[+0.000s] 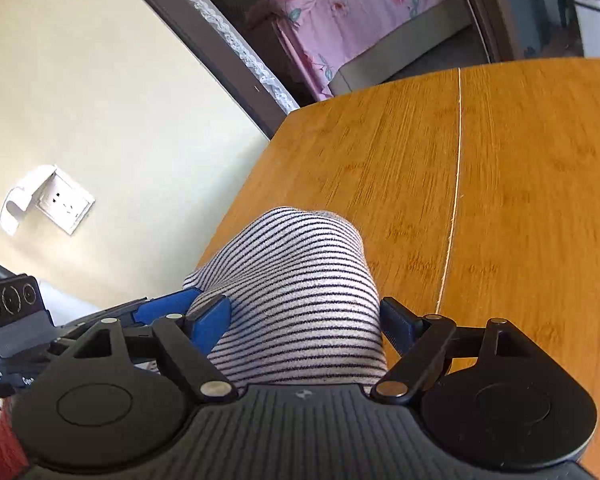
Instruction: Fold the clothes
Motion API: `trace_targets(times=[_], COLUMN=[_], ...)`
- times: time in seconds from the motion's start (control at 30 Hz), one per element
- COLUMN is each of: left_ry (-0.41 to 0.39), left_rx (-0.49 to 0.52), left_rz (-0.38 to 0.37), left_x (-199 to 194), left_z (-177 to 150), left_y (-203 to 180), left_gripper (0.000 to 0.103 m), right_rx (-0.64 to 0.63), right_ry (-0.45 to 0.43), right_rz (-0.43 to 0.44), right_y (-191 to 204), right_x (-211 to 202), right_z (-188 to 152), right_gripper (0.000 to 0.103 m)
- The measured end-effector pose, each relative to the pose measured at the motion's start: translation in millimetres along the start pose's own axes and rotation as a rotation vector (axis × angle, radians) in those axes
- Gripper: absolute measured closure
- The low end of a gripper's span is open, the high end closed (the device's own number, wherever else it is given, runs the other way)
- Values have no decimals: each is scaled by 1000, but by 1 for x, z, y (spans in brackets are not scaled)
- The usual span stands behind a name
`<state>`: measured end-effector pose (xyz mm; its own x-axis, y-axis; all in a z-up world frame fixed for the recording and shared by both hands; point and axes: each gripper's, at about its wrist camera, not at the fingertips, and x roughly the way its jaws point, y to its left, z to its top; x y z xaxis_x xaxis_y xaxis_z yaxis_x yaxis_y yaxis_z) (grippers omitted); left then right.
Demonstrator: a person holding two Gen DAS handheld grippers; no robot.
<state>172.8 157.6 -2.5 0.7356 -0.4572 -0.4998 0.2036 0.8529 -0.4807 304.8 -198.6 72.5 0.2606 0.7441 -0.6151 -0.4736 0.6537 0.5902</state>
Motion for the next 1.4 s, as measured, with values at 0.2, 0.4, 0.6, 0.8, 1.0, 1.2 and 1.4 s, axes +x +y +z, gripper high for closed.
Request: trace_targets(times=[0.2,0.4,0.6,0.8,1.0,1.2,1.4], left_ry=[4,7,13,24,116,205,176], left_rx=[17,30,48,38,-91,-62,-41], left_rz=[-7,-1,17,67,-32,-60,-27], left_x=[0,3,1,-12,-32,-9,5], left_z=[-2,-3,-1,-3,-26,-52,-36], left_y=[-1,-6,-11,-21,-24,-40,-18], left_gripper=[10,15,15,15,8,19,38], right_rx=[-281,-261,-259,-264,-301,-294,-360], right_ry=[-80,-69,-95,-125,-120,-124,-130], right_rz=[-15,-103,-141,-172,-179,-142,-151], right_y=[47,30,21,28,25,15,33], right_x=[-33,-28,-28,-44,-73,-81,-62], right_z=[-13,-14,-20,-30,-58,-85,-80], right_gripper=[51,49,48,29,2,10,36])
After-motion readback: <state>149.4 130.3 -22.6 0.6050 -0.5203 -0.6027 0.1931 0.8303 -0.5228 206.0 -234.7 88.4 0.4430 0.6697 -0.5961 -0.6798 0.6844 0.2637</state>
